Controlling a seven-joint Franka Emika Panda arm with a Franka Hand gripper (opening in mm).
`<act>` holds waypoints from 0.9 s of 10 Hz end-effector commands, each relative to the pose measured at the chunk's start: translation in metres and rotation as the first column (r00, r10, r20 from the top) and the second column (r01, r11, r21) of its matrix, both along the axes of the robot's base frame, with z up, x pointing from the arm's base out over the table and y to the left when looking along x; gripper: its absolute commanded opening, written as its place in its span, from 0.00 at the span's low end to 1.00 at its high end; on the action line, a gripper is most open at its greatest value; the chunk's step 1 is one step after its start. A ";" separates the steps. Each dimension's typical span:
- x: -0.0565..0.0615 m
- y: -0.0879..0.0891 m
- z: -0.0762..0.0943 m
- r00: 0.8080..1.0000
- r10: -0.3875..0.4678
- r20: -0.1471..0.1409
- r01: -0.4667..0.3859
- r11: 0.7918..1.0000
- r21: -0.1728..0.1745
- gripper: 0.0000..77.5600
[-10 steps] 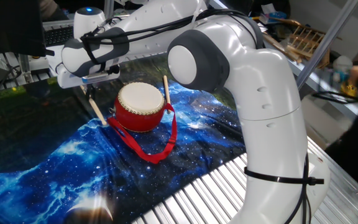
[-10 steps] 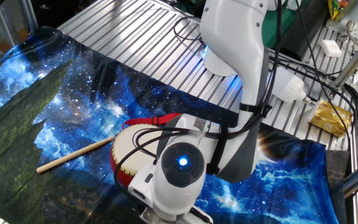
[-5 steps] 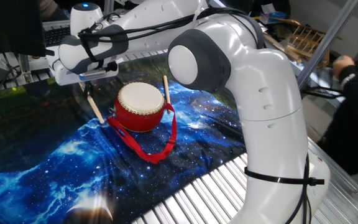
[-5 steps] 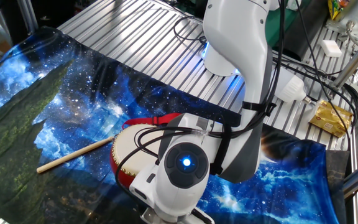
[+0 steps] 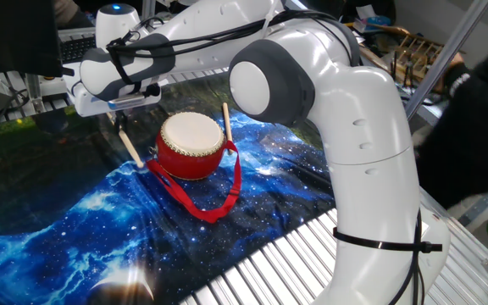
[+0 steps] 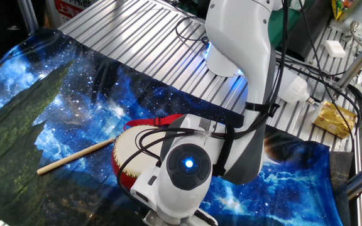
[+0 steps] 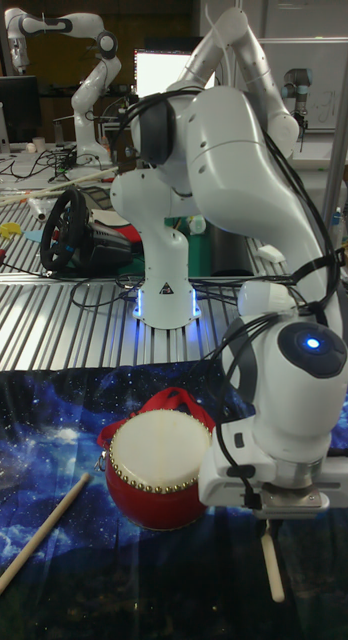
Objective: Play the drum
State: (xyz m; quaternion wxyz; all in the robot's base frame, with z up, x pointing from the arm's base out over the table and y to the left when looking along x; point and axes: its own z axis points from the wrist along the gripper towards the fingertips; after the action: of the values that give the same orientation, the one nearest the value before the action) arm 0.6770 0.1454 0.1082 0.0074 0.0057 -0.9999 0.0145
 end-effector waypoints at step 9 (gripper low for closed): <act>0.003 -0.004 -0.003 1.000 0.023 0.002 -0.023 1.000 0.008 0.02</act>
State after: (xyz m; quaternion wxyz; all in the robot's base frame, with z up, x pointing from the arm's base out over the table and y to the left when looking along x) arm 0.6783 0.1416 0.1032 0.0087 0.0179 -0.9997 0.0110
